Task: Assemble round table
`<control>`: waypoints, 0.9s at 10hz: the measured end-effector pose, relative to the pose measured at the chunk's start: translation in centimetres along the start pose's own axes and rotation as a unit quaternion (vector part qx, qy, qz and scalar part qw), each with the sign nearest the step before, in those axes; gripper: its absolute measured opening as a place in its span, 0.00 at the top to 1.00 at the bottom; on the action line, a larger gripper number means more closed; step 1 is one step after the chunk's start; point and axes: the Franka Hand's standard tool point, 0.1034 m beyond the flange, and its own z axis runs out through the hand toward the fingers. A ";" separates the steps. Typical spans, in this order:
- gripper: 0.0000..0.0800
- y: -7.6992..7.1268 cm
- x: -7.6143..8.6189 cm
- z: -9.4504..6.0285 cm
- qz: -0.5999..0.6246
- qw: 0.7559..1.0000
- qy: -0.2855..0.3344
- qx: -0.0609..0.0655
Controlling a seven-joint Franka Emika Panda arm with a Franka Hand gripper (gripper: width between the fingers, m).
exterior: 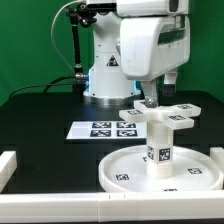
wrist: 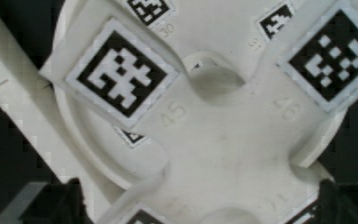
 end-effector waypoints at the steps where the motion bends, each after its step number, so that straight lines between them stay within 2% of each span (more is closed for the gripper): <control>1: 0.19 -0.2 -0.1 0.2 0.004 1.000 -0.001 0.002; 8: 0.19 -1.0 -0.4 1.6 0.011 1.000 -0.007 0.009; 9: 0.19 -1.0 -0.4 1.8 0.011 1.000 -0.007 0.007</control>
Offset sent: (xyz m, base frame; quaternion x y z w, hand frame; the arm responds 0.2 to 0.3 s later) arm -0.0035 0.0090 -0.0061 -0.0140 0.0056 0.0153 0.9998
